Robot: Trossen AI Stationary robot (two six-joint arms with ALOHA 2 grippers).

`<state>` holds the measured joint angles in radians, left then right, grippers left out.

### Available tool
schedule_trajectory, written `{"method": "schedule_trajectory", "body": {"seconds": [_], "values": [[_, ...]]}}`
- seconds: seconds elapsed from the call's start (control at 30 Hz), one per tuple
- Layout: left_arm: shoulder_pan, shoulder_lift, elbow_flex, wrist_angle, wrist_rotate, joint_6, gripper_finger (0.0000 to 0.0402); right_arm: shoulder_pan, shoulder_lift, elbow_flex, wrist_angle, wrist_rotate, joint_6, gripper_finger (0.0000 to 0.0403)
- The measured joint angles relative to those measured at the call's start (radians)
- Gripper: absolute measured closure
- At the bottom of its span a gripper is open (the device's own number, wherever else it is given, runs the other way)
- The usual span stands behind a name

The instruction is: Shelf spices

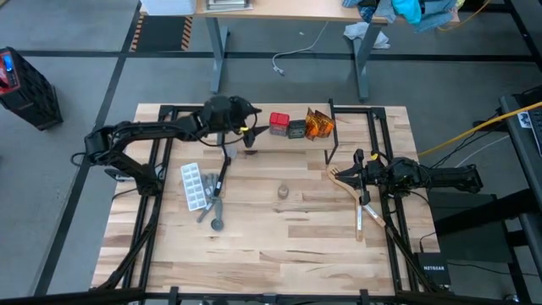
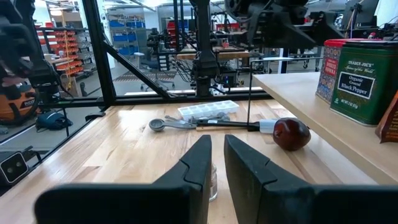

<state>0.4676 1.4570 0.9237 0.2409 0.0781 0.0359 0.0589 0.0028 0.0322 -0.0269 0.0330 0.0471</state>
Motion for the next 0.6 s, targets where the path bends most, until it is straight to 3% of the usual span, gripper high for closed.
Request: {"method": "schedule_trajectory", "body": {"seconds": [0.23, 0.6], "values": [[0.017, 0.001, 0.000, 0.002, 0.018, 0.023, 0.0005, 0.000, 0.000, 0.000, 0.000, 0.000, 0.000, 0.0352], [0.045, 0.104, 0.000, 0.114, 0.094, 0.000, 0.0002, 0.000, 0.000, 0.000, 0.000, 0.000, 0.000, 0.0352]]}}
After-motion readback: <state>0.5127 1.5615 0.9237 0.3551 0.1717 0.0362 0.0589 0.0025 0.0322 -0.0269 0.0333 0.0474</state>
